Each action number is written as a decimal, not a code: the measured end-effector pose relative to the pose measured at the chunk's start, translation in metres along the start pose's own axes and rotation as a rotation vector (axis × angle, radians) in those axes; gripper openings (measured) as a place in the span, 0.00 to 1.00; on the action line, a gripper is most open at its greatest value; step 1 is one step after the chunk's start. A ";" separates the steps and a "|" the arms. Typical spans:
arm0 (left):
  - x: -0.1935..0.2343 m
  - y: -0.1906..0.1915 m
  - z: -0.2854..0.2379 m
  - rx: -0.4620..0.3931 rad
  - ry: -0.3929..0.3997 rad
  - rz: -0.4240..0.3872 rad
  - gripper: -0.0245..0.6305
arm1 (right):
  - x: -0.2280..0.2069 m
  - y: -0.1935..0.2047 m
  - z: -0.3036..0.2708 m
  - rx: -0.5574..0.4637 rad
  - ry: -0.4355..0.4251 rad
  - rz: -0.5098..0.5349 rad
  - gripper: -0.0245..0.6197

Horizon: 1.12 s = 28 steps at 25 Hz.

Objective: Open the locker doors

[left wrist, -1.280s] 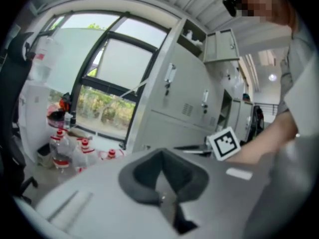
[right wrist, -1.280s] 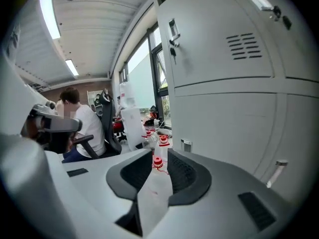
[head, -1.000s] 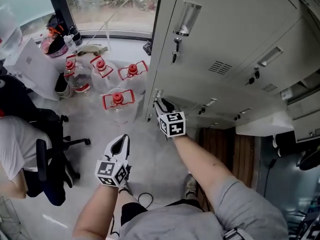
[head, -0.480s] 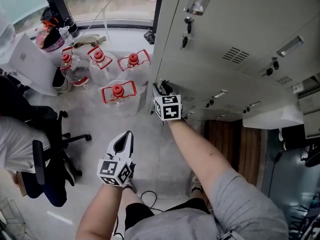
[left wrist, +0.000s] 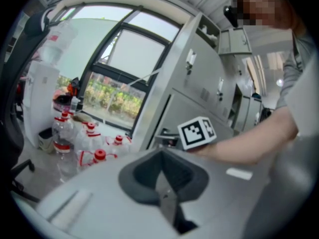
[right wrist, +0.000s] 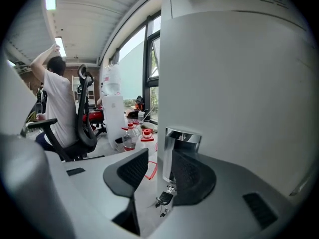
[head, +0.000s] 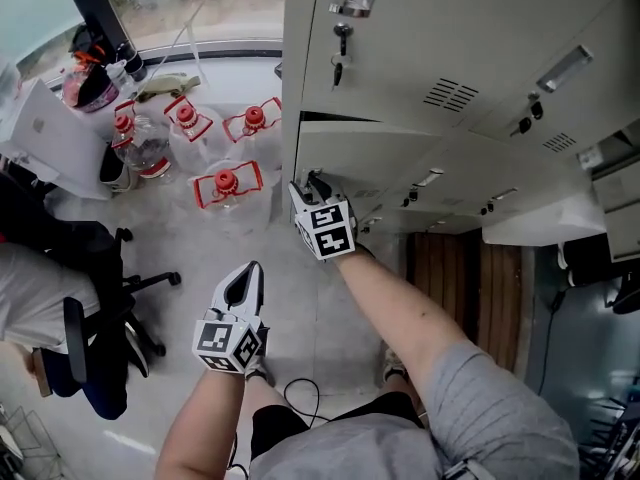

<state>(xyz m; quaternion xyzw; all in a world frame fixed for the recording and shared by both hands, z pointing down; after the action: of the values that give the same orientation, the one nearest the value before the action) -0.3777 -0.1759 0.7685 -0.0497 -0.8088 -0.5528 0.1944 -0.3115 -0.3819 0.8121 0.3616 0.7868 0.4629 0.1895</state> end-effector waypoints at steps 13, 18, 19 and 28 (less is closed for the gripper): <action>-0.055 0.007 -0.022 0.036 0.083 -0.039 0.04 | 0.026 0.068 0.121 -0.030 -0.189 0.067 0.25; -0.078 0.018 -0.035 0.067 0.118 -0.042 0.04 | 0.011 0.098 0.170 -0.024 -0.217 0.093 0.24; -0.083 0.020 -0.037 0.073 0.124 -0.047 0.04 | 0.006 0.103 0.179 -0.019 -0.218 0.094 0.24; -0.121 0.032 -0.049 0.113 0.182 -0.067 0.04 | -0.043 0.146 0.244 0.040 -0.137 0.060 0.26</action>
<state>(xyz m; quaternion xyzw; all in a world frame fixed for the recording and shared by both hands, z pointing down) -0.2441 -0.1925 0.7669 0.0390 -0.8190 -0.5146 0.2508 -0.0713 -0.2246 0.8147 0.4195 0.7699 0.4268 0.2215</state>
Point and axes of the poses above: the fingertips, and each gripper's own axes: z backward along the fingers, x to its left, y out of its underside, the point moved 3 cm from there along z, backward along the fingers, and after that the axes turned 3 degrees about x, right-handed, at the moved point
